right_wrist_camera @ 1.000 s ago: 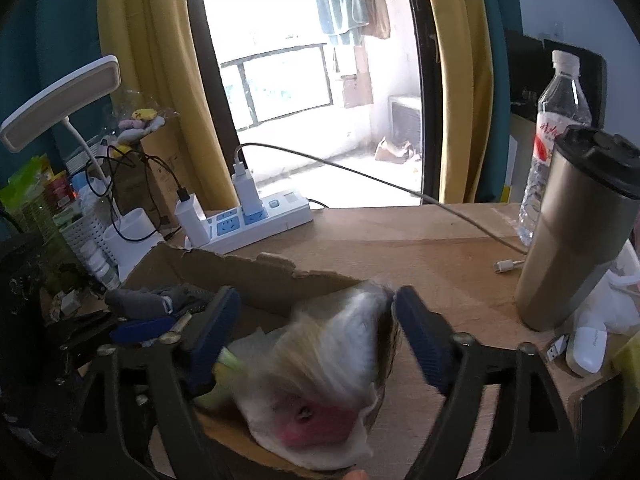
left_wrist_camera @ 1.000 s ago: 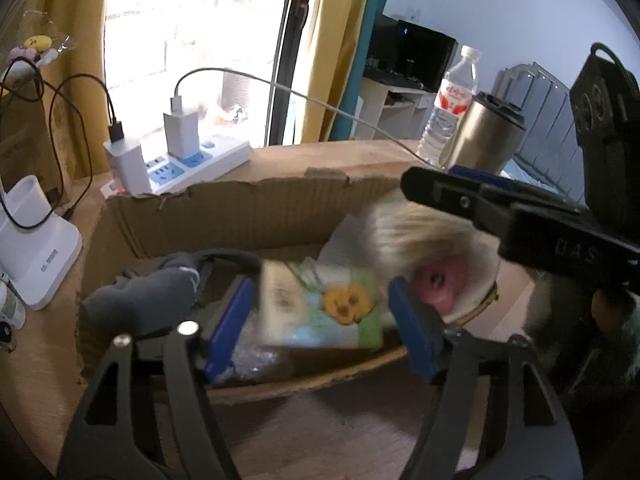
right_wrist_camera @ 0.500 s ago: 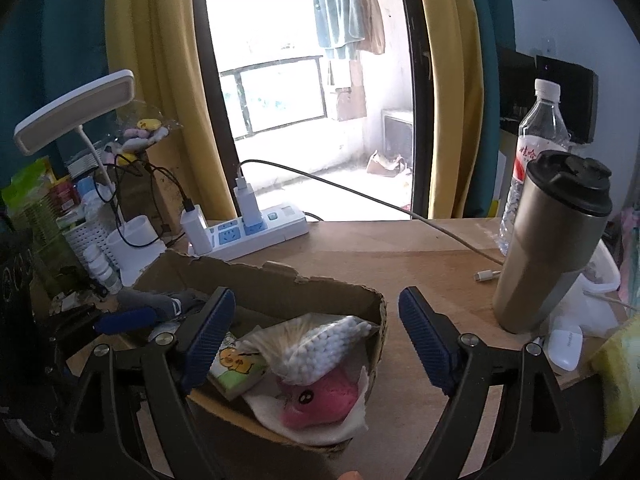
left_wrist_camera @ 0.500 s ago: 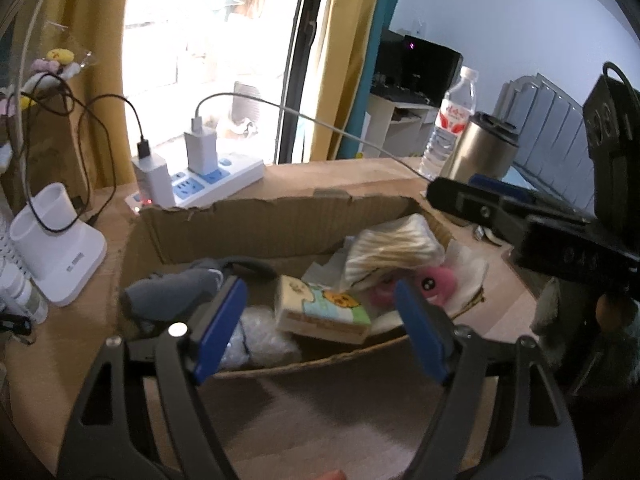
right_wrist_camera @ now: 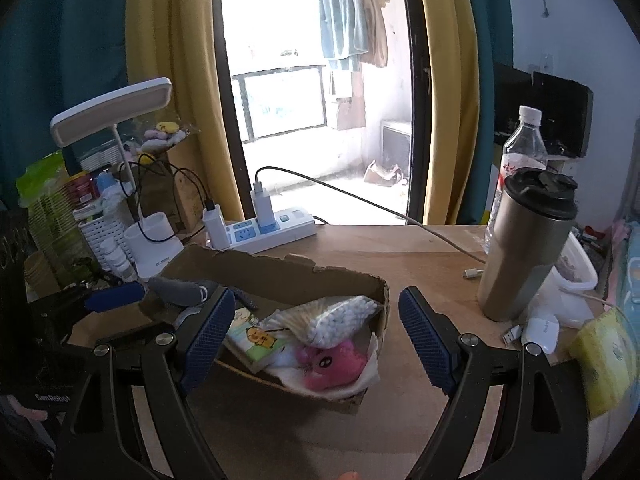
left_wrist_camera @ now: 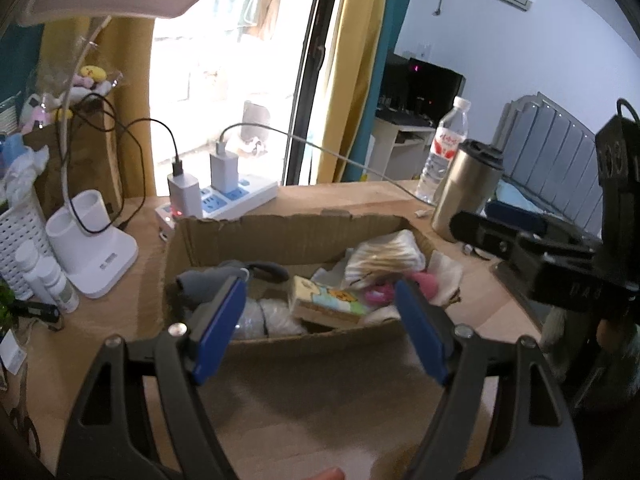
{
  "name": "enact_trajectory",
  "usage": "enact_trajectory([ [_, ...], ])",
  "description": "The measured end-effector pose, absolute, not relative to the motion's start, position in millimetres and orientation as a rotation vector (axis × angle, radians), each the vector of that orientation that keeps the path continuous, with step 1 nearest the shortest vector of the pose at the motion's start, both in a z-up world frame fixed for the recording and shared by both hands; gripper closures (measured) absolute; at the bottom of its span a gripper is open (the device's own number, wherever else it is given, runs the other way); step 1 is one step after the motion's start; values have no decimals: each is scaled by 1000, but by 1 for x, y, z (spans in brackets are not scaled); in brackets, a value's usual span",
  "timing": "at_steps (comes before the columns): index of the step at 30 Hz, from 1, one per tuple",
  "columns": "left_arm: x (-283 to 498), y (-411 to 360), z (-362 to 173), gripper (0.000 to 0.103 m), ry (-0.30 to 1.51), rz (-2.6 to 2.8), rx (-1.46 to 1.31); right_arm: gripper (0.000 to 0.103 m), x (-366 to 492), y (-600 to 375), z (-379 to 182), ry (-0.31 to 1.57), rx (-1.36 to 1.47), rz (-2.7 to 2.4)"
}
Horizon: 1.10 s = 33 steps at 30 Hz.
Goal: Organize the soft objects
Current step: 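Move both tools back toward the brown plush keychain and white cloth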
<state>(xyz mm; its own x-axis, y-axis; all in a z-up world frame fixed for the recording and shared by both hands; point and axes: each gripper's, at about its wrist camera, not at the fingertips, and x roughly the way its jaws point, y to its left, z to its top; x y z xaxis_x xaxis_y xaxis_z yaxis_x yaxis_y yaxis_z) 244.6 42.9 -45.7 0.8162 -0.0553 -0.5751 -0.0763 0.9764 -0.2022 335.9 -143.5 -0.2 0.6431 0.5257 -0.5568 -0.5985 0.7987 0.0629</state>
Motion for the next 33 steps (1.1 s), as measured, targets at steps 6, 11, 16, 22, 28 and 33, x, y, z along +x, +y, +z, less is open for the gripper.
enact_trajectory([
  [6, 226, 47, -37, 23, 586, 22, -231, 17, 317, -145, 3, 585, -139, 641],
  [11, 209, 50, -31, 14, 560, 26, -244, 17, 301, -147, 4, 584, -147, 641],
  [16, 192, 51, -25, 13, 537, 30, -247, 17, 288, -146, 5, 582, -155, 642],
  [22, 176, 52, -23, 13, 524, 40, -244, 17, 270, -146, 7, 576, -164, 647],
  [28, 161, 51, -21, 13, 517, 52, -233, 17, 254, -148, 8, 568, -176, 651],
  [33, 146, 47, -22, 13, 518, 51, -226, 17, 242, -151, 6, 570, -180, 653],
])
